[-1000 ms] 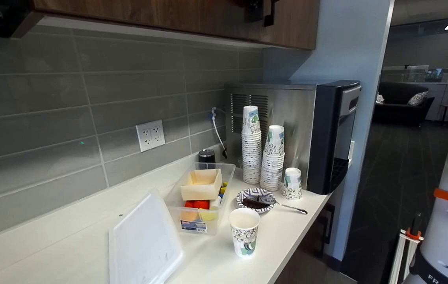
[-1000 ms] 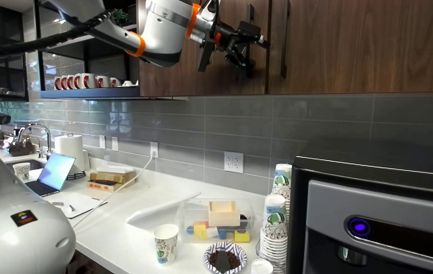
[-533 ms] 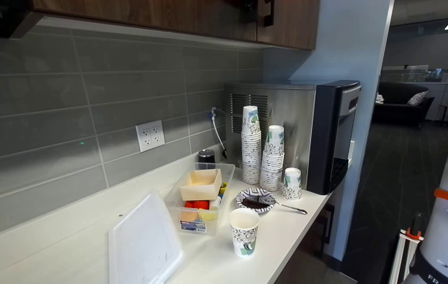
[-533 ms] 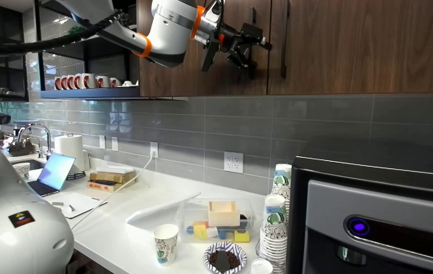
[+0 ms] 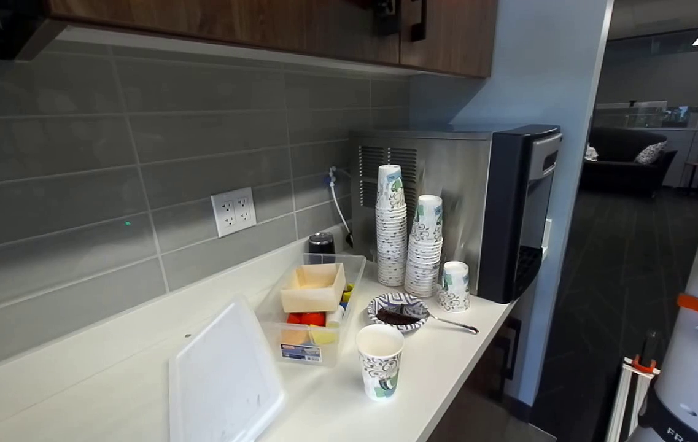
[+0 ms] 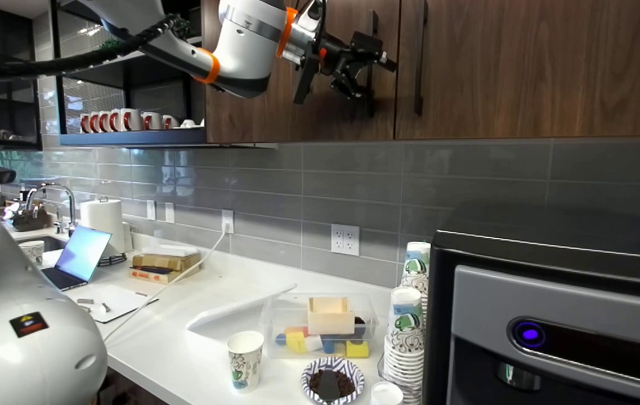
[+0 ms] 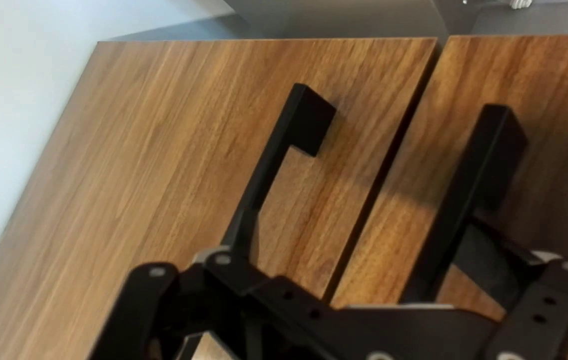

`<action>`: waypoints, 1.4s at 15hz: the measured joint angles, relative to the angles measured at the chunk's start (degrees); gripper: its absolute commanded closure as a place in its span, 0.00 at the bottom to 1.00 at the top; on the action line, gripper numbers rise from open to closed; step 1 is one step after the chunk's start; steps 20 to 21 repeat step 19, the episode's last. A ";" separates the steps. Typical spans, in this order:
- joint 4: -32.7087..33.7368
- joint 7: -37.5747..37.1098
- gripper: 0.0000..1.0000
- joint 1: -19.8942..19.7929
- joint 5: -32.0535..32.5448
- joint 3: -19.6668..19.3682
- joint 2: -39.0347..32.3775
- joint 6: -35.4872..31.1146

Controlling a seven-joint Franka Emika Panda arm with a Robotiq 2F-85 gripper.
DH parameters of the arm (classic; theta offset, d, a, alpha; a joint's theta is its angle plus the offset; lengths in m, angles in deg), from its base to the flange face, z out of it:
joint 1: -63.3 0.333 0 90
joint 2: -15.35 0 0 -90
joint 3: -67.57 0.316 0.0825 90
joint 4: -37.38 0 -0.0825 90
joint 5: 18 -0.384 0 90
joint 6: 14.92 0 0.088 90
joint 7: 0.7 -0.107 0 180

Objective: Open the left upper cabinet door then close it.

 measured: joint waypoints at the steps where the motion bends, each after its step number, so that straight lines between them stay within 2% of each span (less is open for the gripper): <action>1: 0.05 0.34 0.00 0.03 0.00 0.74 0.25 0.00; 8: 0.24 1.04 0.00 1.48 -1.62 6.48 1.89 0.54; 13: -0.06 1.36 0.00 2.82 -4.56 10.80 3.65 6.39; 18: -2.88 2.94 0.00 4.40 -6.64 12.33 8.32 12.41; 21: -3.57 3.03 0.00 4.52 -6.84 12.36 9.37 13.17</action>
